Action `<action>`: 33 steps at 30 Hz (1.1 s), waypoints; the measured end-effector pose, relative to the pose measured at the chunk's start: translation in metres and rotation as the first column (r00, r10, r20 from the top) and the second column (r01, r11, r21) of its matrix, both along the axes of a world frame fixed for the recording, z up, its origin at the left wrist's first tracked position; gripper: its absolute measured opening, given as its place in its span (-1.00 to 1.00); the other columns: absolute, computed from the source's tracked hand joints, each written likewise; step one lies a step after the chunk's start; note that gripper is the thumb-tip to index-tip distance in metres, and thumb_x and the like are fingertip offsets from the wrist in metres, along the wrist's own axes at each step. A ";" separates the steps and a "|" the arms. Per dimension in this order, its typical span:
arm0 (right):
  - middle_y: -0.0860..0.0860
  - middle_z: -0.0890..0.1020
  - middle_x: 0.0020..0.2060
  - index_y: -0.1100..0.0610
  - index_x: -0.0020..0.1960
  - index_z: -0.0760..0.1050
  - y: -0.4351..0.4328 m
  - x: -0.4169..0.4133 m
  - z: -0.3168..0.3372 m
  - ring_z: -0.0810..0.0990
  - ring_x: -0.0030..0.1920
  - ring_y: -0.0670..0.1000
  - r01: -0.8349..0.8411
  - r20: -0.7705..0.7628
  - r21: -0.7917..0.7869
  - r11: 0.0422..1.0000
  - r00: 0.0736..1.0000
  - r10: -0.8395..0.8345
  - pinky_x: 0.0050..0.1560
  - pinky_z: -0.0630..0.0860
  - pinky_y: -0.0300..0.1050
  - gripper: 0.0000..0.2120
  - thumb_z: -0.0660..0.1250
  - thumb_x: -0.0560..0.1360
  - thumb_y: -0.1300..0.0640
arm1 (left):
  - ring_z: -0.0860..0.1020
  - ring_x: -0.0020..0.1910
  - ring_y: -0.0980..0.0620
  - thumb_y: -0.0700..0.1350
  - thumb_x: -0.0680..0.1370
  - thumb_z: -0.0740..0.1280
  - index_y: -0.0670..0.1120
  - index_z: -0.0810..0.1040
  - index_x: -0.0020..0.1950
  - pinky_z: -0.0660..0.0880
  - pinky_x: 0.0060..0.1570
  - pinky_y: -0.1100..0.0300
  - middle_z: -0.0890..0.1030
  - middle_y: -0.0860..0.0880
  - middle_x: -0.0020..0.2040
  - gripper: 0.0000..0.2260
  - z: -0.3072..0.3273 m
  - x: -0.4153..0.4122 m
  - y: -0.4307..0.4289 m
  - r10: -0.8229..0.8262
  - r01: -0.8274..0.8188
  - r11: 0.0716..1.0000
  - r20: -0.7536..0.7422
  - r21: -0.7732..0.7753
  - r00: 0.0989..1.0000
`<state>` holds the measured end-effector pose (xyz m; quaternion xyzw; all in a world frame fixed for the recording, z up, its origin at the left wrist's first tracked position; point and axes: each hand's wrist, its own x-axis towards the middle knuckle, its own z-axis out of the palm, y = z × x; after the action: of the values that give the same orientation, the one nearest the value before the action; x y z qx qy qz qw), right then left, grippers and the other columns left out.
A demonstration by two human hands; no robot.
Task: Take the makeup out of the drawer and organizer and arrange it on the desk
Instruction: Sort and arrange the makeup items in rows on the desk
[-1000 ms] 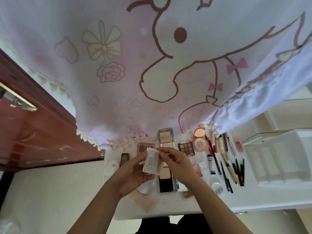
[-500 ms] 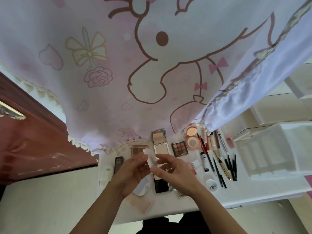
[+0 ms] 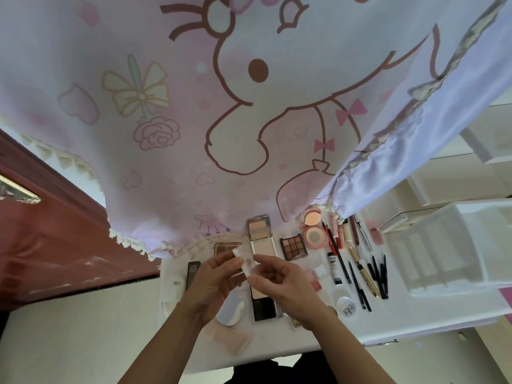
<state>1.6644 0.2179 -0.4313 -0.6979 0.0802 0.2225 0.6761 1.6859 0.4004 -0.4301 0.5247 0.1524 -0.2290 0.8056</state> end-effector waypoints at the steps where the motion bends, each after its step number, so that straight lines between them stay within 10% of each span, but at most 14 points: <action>1: 0.02 0.69 0.00 -0.03 0.31 0.55 0.001 0.000 -0.001 0.65 0.08 0.04 0.016 -0.023 0.030 0.999 1.000 -0.015 0.21 0.59 -0.02 -0.36 0.58 0.28 -0.16 | 0.57 0.19 -0.32 -0.11 0.38 0.50 -0.25 0.60 0.21 0.48 0.27 -0.17 0.60 -0.34 0.18 -0.56 -0.002 0.000 0.001 0.007 -0.007 1.000 -0.002 0.000 1.000; 8: -0.12 0.67 -0.09 -0.37 0.05 0.59 -0.009 0.008 0.011 0.62 -0.04 -0.10 0.025 0.121 -0.074 0.997 0.992 -0.016 0.11 0.61 -0.14 -0.50 0.67 0.21 -0.04 | 0.61 0.09 -0.22 0.04 0.10 0.70 -0.25 0.64 0.14 0.62 0.02 0.07 0.65 -0.26 0.10 -0.29 -0.009 -0.002 0.012 0.073 -0.073 0.997 -0.016 0.007 0.997; 13: -0.11 0.61 -0.10 -0.14 0.11 0.66 -0.010 0.014 0.010 0.61 -0.10 -0.09 -0.002 0.286 -0.212 0.977 0.956 0.064 -0.08 0.56 -0.25 -0.62 0.61 0.32 -0.02 | 0.48 0.27 -0.34 0.02 0.45 0.45 -0.28 0.54 0.28 0.44 0.25 -0.22 0.54 -0.34 0.25 -0.49 -0.015 0.001 0.023 0.087 -0.091 0.994 -0.066 -0.061 0.994; 17: -0.21 0.61 -0.14 -0.14 0.02 0.70 -0.004 0.009 0.007 0.56 -0.07 -0.16 0.004 0.527 -0.484 0.875 0.800 0.288 -0.11 0.40 -0.47 -0.83 0.52 0.44 0.05 | 0.51 0.27 -0.26 0.07 0.61 0.22 -0.19 0.54 0.33 0.41 0.30 -0.22 0.56 -0.27 0.28 -0.57 -0.012 0.006 0.019 0.110 -0.115 0.993 -0.118 -0.039 0.987; 22: -0.19 0.59 -0.17 -0.10 -0.06 0.70 -0.002 0.004 0.002 0.52 -0.14 -0.17 0.043 0.625 -0.626 0.778 0.624 0.468 -0.16 0.30 -0.56 -0.87 0.54 0.41 0.08 | 0.60 0.08 -0.18 -0.04 0.48 0.38 -0.23 0.59 0.22 0.46 0.24 -0.18 0.63 -0.27 0.17 -0.61 -0.014 0.008 0.023 0.180 -0.174 0.983 -0.104 0.066 0.978; 27: -0.15 0.63 -0.09 -0.03 -0.14 0.70 -0.008 0.002 -0.007 0.60 -0.12 -0.18 0.049 0.605 -0.659 0.751 0.628 0.490 -0.07 0.26 -0.66 -0.79 0.56 0.35 0.27 | 0.60 -0.22 0.01 -0.17 0.55 0.38 -0.21 0.61 0.17 0.51 -0.29 0.20 0.68 -0.15 -0.05 -0.77 -0.025 0.006 0.035 0.242 -0.216 0.960 -0.143 0.180 0.960; 33: -0.26 0.48 0.25 -0.10 0.23 0.58 -0.005 -0.001 -0.022 0.49 0.23 -0.27 -0.199 0.269 -0.465 0.863 0.897 0.352 0.21 0.48 -0.33 -0.64 0.35 0.43 0.02 | 0.59 -0.19 0.00 -0.25 0.53 0.38 -0.22 0.56 0.22 0.58 -0.31 0.24 0.66 -0.17 0.02 -0.73 -0.045 -0.014 0.046 0.376 -0.374 0.925 -0.271 0.063 0.886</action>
<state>1.6635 0.2131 -0.4529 -0.8605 -0.0950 0.1693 0.4710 1.6718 0.4461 -0.4747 0.4517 0.3636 -0.1398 0.8026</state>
